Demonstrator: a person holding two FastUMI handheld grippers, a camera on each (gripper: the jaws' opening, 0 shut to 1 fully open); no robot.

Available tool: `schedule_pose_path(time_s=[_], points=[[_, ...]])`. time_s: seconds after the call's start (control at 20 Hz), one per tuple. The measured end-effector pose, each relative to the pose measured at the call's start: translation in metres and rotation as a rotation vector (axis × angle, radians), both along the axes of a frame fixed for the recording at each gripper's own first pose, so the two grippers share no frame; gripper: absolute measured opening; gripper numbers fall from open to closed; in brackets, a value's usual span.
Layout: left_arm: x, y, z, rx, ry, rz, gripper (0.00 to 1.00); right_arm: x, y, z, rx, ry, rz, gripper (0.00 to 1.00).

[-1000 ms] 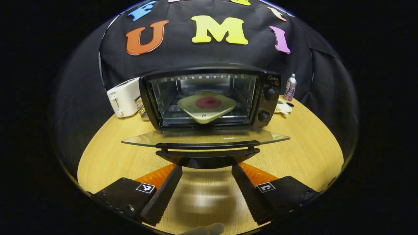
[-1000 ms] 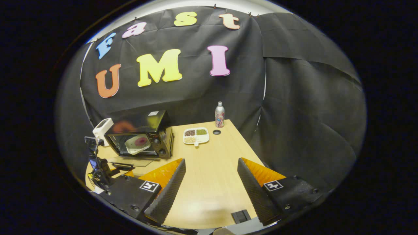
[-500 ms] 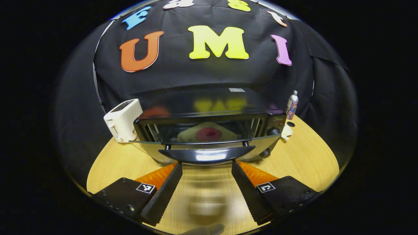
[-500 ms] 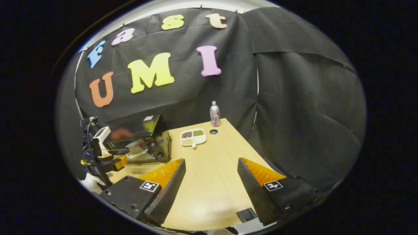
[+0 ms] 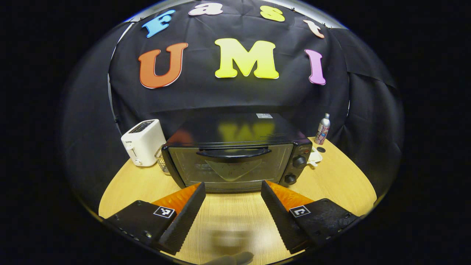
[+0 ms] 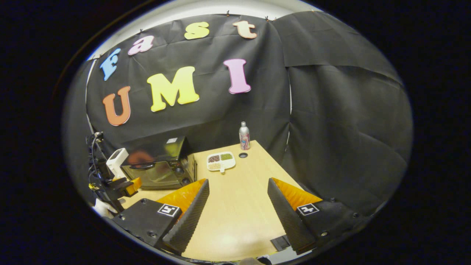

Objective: Open the electric oven with the left hand, put the food in, and close the electric oven.

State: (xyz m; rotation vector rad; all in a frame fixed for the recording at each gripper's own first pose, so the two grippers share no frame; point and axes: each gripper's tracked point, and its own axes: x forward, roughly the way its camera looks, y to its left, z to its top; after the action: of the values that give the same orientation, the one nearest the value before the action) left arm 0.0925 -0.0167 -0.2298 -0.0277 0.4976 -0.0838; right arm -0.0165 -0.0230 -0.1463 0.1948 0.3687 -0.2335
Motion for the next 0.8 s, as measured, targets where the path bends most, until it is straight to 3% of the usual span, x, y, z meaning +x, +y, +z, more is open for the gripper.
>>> schedule_pose_path(time_s=[0.2,0.3,0.5,0.55,0.8], points=[[-0.035,0.008,0.071,-0.001,-0.129,-0.011,0.97,-0.007,0.016,0.037,-0.026,-0.08,0.046,0.96],[-0.056,0.012,0.113,-0.009,-0.204,0.006,0.97,-0.015,0.021,0.061,-0.041,-0.134,0.074,1.0],[-0.113,0.019,0.184,-0.01,-0.328,0.05,0.96,-0.042,0.016,0.101,-0.071,-0.245,0.124,0.96],[-0.127,0.02,0.195,-0.008,-0.341,0.063,0.95,-0.05,0.012,0.107,-0.078,-0.262,0.138,1.0],[-0.197,0.013,0.234,0.019,-0.413,0.111,0.96,-0.095,-0.012,0.125,-0.089,-0.325,0.173,0.96]])
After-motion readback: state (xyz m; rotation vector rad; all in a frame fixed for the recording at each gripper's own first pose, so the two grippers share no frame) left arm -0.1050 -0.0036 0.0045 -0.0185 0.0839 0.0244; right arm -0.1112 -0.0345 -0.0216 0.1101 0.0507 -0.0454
